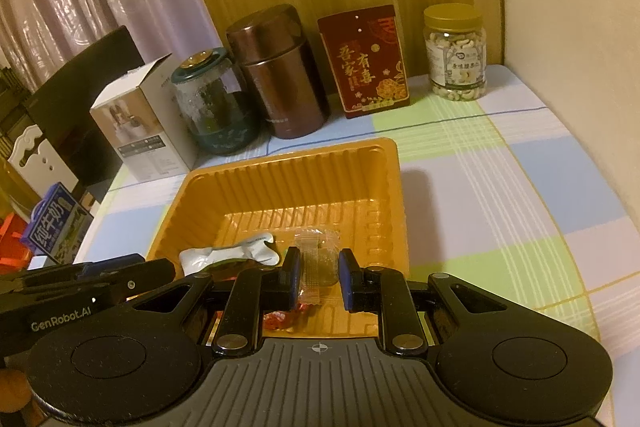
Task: Organize snacks
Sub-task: 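Open both grippers to drop the candies into the tray, then withdraw both tools from the tray toward the remaining snacks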
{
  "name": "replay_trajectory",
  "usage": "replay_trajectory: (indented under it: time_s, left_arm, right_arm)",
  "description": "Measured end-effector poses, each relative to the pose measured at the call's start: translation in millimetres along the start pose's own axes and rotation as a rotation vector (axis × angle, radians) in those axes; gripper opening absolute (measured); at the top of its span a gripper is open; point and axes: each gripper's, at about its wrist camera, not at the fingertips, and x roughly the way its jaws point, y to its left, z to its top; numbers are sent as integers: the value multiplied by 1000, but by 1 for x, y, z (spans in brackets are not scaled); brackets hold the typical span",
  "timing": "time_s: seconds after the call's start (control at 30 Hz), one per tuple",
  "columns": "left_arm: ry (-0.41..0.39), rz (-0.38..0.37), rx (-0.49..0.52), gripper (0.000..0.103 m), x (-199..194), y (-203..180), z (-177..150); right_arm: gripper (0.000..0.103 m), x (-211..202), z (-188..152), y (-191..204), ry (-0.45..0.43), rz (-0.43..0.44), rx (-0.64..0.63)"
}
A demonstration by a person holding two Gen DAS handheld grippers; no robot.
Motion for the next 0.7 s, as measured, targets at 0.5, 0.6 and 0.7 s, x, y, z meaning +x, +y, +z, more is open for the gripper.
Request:
replay_trajectory:
  time_s: [0.5, 0.6, 0.7]
  left_arm:
    - [-33, 52, 45, 52, -18, 0, -14]
    - [-38, 57, 30, 58, -29, 1, -23]
    - [-44, 58, 6, 64, -42, 3, -33]
  right_arm:
    - [39, 4, 3, -5, -26, 36, 59]
    - [41, -7, -1, -9, -39, 32, 69]
    - [41, -21, -10, -13, -40, 28, 82]
